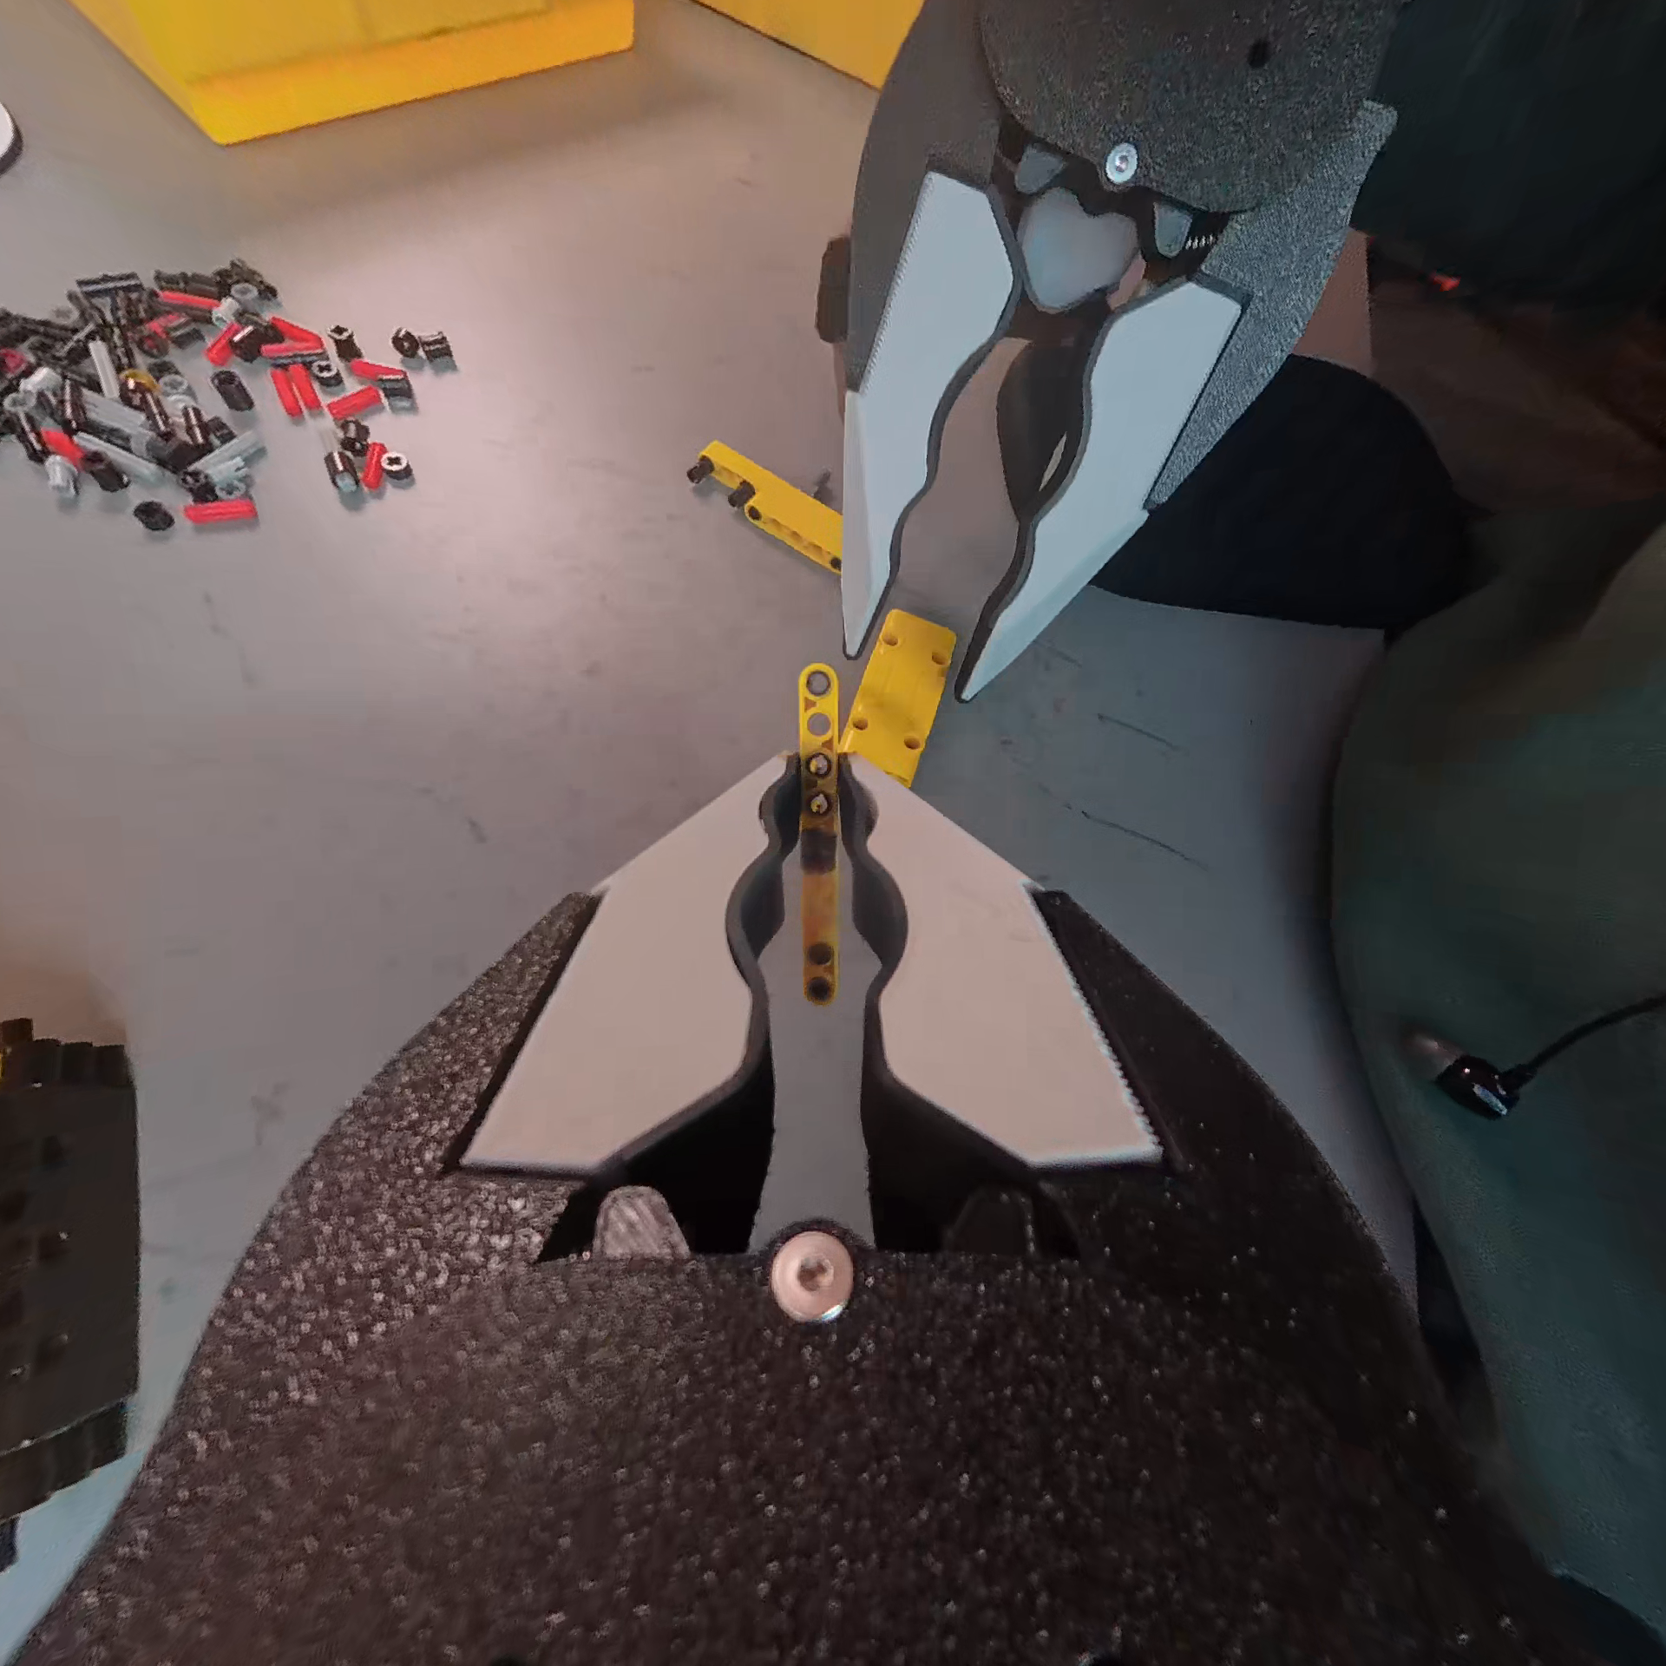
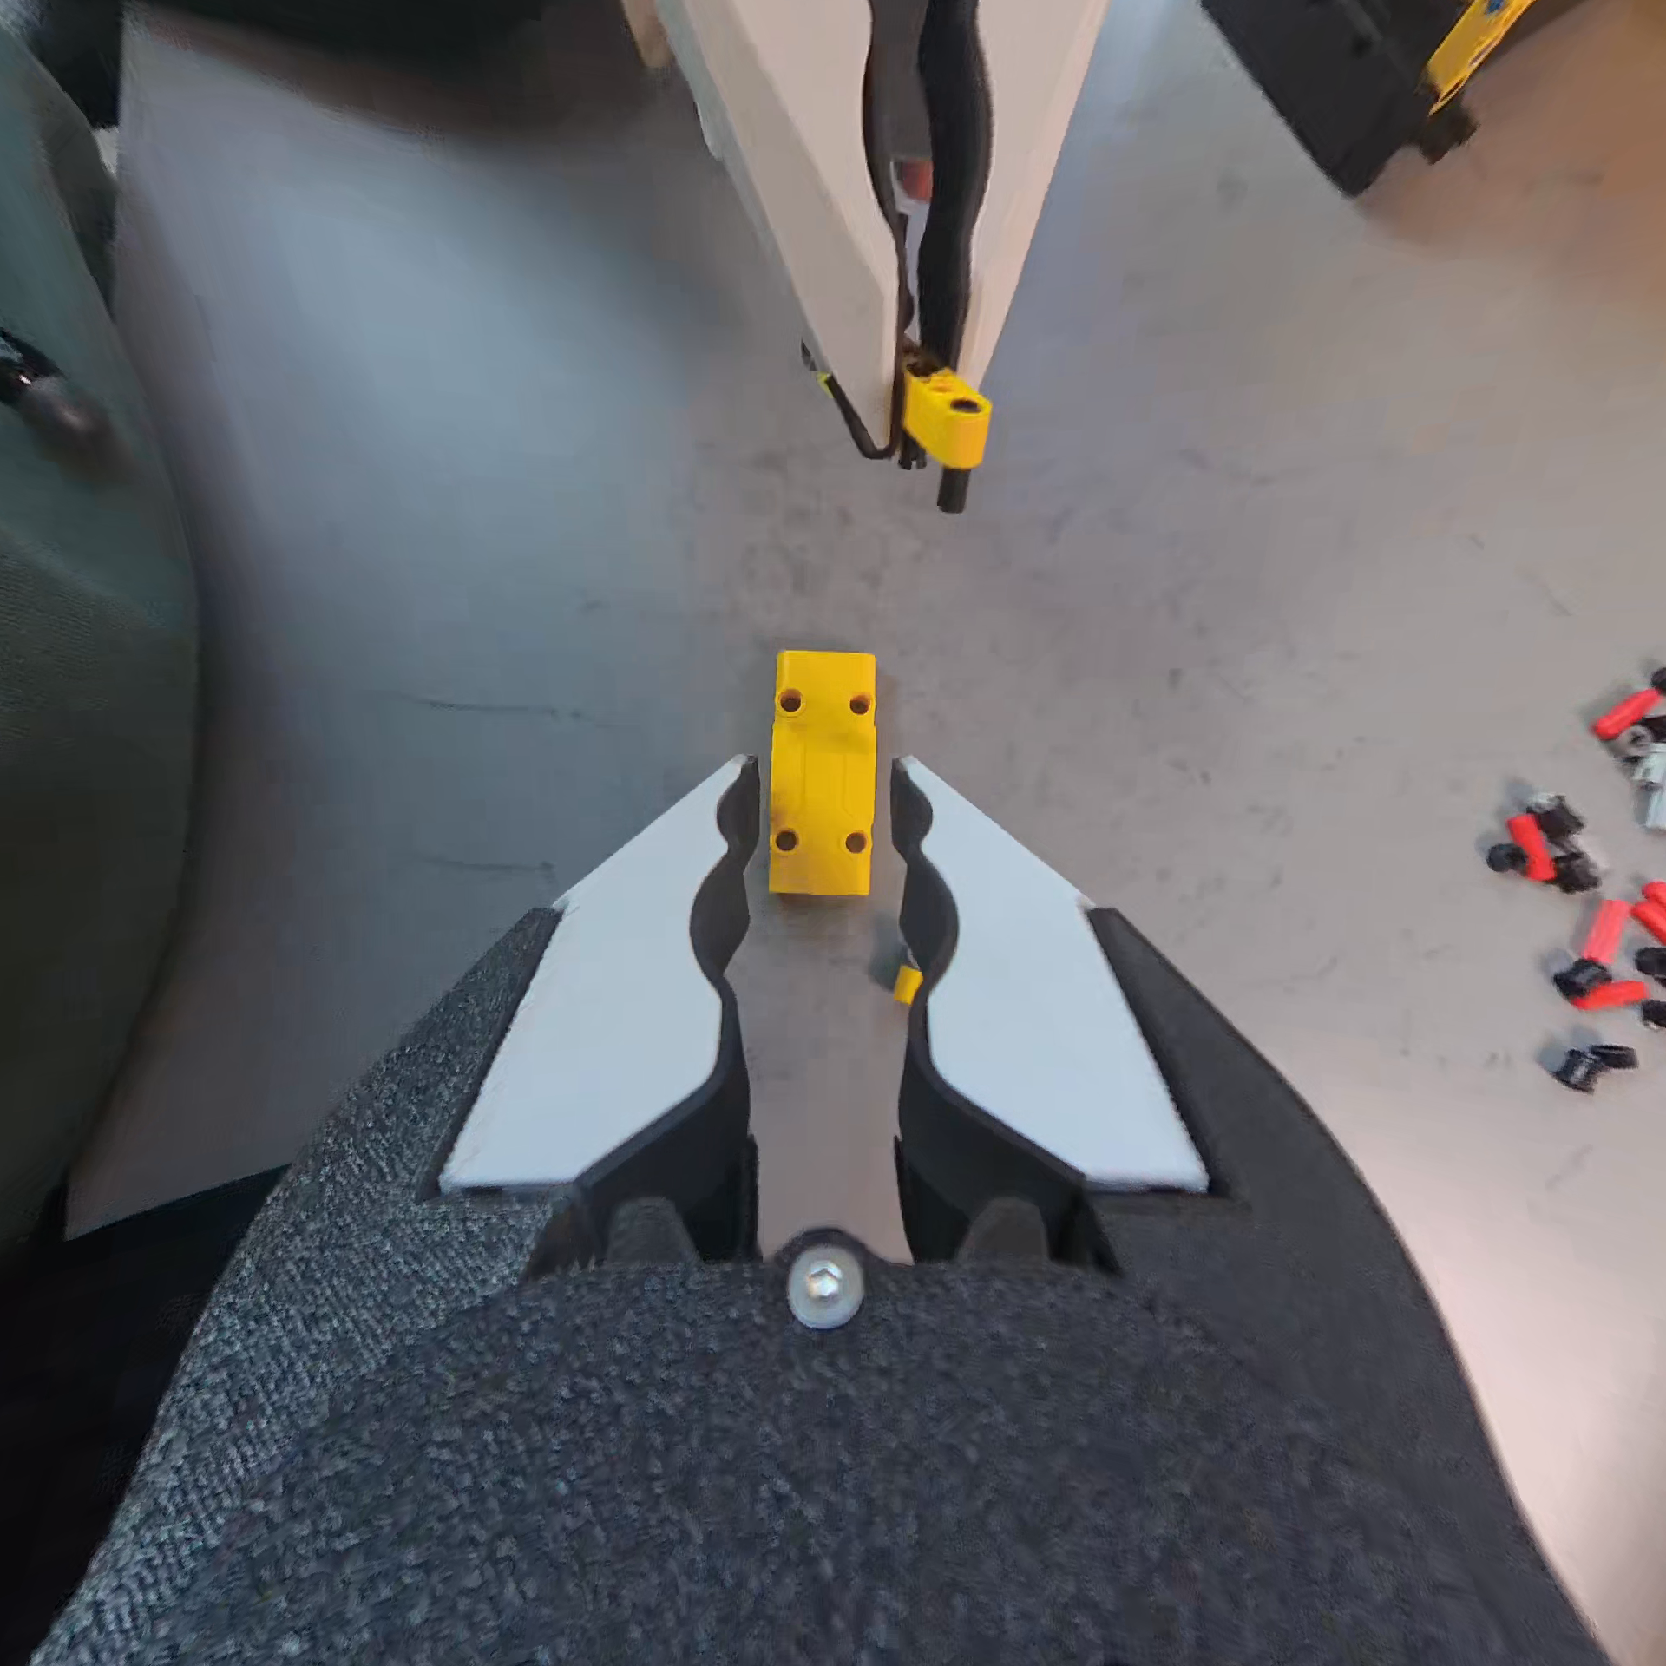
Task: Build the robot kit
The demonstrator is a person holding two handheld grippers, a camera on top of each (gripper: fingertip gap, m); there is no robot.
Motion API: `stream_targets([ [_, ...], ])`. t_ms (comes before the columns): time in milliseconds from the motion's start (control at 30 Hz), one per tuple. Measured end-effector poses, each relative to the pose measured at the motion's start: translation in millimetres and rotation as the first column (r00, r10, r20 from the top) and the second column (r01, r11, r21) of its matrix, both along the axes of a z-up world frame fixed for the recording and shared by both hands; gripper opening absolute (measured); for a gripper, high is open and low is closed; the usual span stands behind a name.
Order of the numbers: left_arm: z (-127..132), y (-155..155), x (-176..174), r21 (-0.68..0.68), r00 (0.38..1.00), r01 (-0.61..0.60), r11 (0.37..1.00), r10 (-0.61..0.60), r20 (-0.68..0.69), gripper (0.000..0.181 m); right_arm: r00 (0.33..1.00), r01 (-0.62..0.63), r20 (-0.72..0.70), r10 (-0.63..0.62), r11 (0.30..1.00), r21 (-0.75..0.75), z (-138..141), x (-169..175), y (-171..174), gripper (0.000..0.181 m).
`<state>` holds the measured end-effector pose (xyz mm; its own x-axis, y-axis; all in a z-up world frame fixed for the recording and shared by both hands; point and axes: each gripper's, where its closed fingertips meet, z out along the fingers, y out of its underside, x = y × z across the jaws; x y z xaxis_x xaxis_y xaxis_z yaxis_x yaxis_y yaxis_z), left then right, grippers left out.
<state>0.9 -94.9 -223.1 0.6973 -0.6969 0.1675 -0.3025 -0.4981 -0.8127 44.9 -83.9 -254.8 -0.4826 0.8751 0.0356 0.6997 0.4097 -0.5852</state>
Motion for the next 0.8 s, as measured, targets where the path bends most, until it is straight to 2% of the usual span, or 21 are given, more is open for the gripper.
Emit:
stream_targets([
  [100,-4,3,-2,-0.046,0.999,-0.043,0.998,0.044,0.027,0.007,0.999,-0.012,0.051,0.011,1.000,0.013,-11,-3,-1,0.029],
  [267,4,2,0,-0.113,0.979,-0.061,0.992,0.081,0.186,0.007,1.000,-0.014,0.021,0.015,0.999,-0.031,-13,-9,-9,0.024],
  [400,12,4,2,-0.172,0.939,-0.050,0.984,0.105,0.328,0.007,0.995,0.044,-0.094,-0.044,0.999,0.001,-9,-13,-5,0.024],
  [567,21,13,0,-0.207,0.884,-0.073,0.976,0.159,0.439,0.007,0.926,0.160,-0.345,-0.154,0.987,-0.011,26,-27,14,0.024],
  [667,23,19,-4,-0.231,0.857,-0.094,0.968,0.196,0.476,0.007,0.902,0.186,-0.399,-0.165,0.983,0.014,32,-30,21,0.024],
  [733,21,21,-6,-0.225,0.861,-0.108,0.968,0.204,0.465,0.007,0.900,0.188,-0.401,-0.171,0.982,0.002,31,-30,21,0.024],
  [800,30,20,-4,-0.144,0.872,-0.092,0.985,0.150,0.466,0.007,0.896,0.188,-0.409,-0.174,0.982,-0.006,31,-30,22,0.024],
])
